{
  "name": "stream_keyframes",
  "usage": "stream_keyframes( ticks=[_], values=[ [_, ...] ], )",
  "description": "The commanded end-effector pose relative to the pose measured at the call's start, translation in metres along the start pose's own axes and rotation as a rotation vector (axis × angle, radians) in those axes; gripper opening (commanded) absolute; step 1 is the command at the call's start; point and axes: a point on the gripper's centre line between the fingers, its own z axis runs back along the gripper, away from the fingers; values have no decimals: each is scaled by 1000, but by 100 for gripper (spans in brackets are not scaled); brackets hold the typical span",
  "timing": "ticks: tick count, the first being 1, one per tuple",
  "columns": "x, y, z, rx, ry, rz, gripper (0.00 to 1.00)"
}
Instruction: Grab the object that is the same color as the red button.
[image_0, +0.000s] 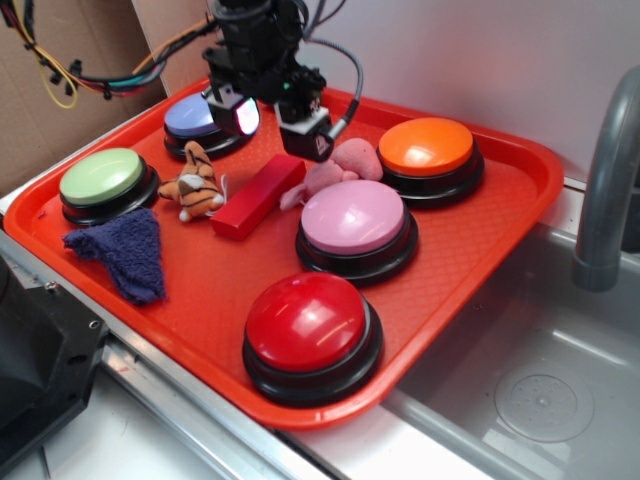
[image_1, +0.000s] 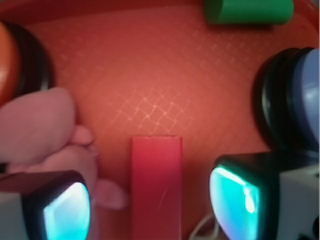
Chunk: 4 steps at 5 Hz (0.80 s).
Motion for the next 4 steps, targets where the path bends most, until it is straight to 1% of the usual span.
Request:
stream_keyframes(
  ticks=[1, 2, 3, 4],
  values=[
    [7, 17, -20, -14, 6, 54, 100],
    [5, 18, -32, 0, 29, 75, 100],
    [4, 17, -36, 2, 46, 104, 17],
    [2, 17, -41, 9, 66, 135, 0]
  ],
)
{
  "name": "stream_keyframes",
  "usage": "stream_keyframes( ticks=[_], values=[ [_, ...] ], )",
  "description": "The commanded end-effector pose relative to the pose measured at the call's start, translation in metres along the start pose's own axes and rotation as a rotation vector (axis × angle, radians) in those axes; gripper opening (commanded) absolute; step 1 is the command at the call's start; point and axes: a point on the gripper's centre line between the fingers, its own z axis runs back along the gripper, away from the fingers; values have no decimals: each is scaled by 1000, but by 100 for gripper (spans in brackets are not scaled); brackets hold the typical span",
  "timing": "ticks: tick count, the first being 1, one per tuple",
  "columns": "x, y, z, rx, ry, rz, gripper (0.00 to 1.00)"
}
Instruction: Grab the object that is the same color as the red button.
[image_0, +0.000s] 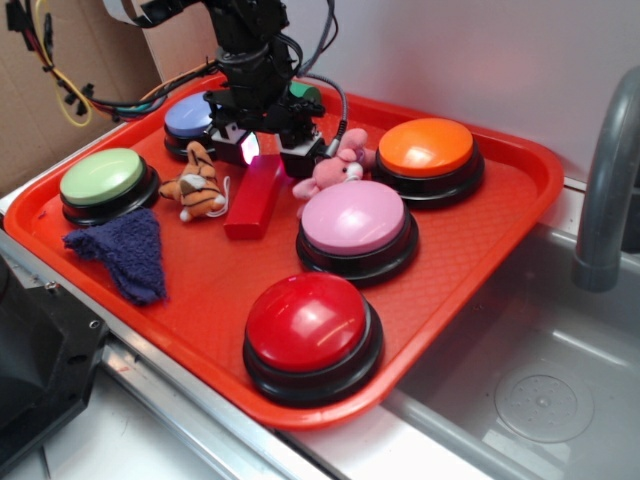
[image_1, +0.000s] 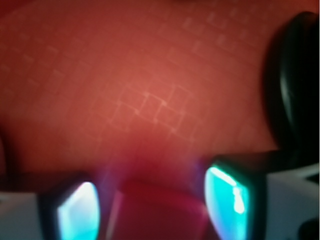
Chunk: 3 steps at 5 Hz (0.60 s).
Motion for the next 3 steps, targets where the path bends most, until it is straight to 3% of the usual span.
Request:
stream_keyframes(
  ticks=[1, 2, 3],
  values=[
    [-5, 2, 0, 5, 19, 31, 0],
    [-2, 2, 15, 26, 13, 14, 0],
    [4, -5, 52, 95, -6, -100, 0]
  ],
)
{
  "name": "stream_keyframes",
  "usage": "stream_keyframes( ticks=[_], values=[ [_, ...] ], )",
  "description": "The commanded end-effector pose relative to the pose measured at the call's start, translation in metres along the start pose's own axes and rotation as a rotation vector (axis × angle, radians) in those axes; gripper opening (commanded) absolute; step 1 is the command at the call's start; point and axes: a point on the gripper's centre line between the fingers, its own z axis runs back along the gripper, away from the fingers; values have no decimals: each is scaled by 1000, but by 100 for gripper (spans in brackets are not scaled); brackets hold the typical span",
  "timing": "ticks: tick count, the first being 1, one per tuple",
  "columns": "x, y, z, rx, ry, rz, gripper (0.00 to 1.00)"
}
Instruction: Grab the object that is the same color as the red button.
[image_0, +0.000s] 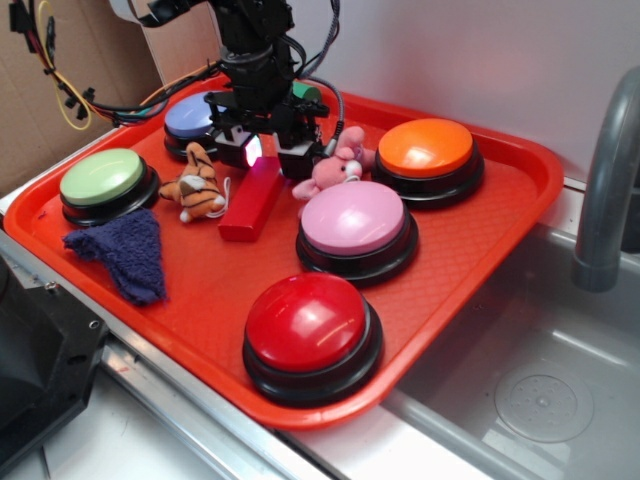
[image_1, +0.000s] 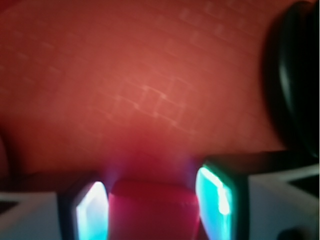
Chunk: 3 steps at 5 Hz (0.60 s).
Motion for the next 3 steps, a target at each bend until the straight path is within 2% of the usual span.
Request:
stream_keyframes(
  ticks=[1, 2, 3],
  values=[
    [-5, -9, 98, 70, -126, -200, 0],
    [-25, -17, 123, 46, -142, -297, 0],
    [-54, -14, 138, 0, -134, -342, 0]
  ],
)
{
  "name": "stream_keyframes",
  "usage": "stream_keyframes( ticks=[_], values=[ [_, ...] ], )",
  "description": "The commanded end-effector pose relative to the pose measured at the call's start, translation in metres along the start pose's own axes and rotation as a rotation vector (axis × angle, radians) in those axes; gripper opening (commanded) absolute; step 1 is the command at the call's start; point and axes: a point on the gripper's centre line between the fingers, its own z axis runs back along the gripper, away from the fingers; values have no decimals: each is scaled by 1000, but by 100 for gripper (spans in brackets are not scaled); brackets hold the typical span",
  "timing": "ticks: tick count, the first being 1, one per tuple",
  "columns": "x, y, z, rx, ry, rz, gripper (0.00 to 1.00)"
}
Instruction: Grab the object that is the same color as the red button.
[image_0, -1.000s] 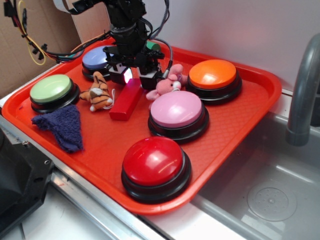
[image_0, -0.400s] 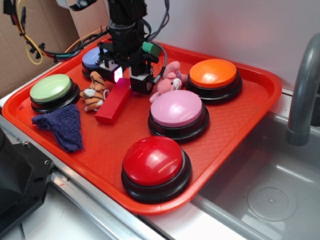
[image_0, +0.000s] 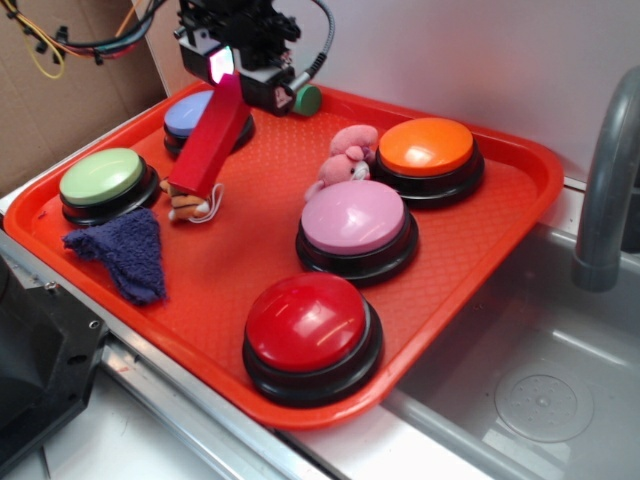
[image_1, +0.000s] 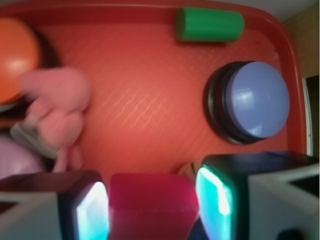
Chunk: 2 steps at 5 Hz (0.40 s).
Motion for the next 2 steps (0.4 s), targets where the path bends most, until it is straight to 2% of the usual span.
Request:
stream_keyframes(
  ticks=[1, 2],
  values=[
    [-42, 5, 38, -45, -83, -26, 0],
    [-48, 15, 40, -54, -75, 22, 0]
  ],
)
